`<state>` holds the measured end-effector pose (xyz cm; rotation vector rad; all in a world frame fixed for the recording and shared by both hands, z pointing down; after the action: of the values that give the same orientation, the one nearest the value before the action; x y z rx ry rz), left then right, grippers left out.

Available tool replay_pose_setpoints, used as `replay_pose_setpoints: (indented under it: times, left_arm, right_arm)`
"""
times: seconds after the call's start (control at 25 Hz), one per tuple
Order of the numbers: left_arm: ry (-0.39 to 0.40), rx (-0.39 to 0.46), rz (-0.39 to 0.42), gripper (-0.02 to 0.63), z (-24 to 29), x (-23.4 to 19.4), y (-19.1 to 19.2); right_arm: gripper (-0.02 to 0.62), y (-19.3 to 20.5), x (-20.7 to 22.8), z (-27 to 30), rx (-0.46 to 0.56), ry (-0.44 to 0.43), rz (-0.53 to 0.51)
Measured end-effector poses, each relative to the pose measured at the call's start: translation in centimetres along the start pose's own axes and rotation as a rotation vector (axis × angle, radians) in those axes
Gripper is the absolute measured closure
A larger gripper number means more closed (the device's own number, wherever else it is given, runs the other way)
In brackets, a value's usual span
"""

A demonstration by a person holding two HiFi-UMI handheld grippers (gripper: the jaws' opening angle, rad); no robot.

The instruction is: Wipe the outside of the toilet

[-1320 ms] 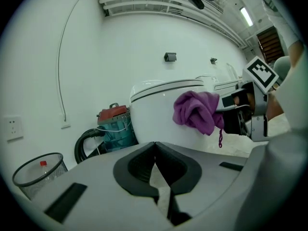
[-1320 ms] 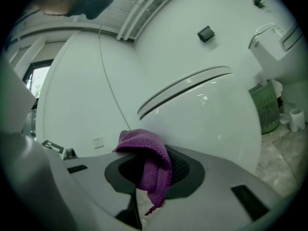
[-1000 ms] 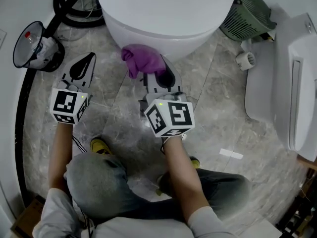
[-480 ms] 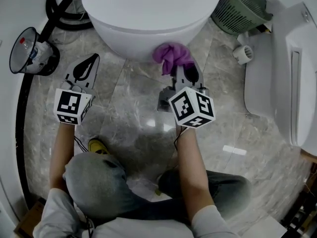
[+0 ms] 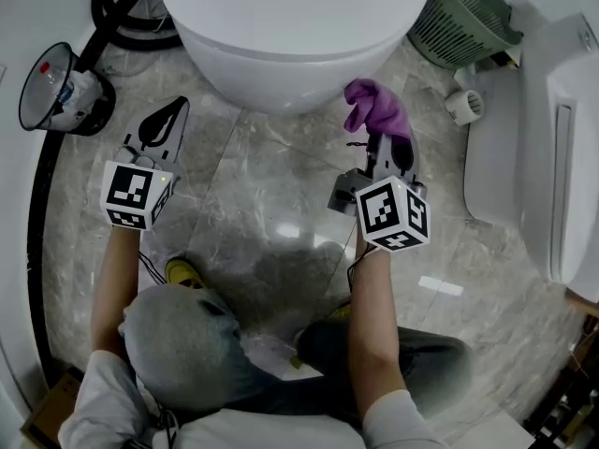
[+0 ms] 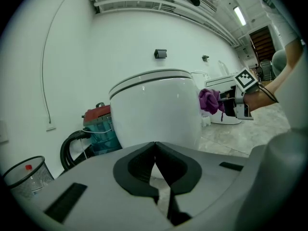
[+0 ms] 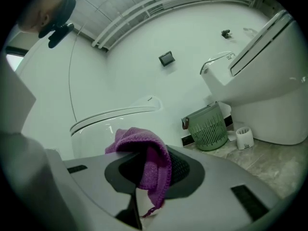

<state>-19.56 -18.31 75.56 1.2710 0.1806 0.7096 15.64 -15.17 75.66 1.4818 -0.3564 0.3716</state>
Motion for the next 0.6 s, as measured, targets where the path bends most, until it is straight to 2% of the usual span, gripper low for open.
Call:
replay_pose_setpoints:
  times: [0.08,0.2,0.4,0.6]
  left_arm:
    - [-0.004,0.005,-0.006,0.589,0.1,-0.1,0.0]
    - [0.001,0.012,-0.013,0.589,0.3,0.0,0.0]
    - [0.003,0.006,-0.002,0.589,0.0,-0.2,0.5]
    - [-0.013,-0.004,-0.012,0.589,-0.9,-1.1,1.3]
  right_arm:
    - [0.502,1.3,-1.0,-0.9,0.001,-0.031,-0.004]
    - [0.503,4.1,-4.5,-2.3,-0.028,-0.136,-0.036]
    - [0.503,9.8,-11.3,-4.0,-0.182,-0.363,-0.121]
    - [0.503,12.6,-17.1,-4.0,-0.284,-0.559,-0.184]
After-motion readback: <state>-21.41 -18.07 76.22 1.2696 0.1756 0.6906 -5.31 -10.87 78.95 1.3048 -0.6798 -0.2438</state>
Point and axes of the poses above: the fingertips, and each gripper's own axes: z forward along the fingers, x to its right, y out of its underside, the point moved 7 cm from there along -z, backward along the fingers, and after that the axes turned 2 degrees about z, right-handed, at the moved point
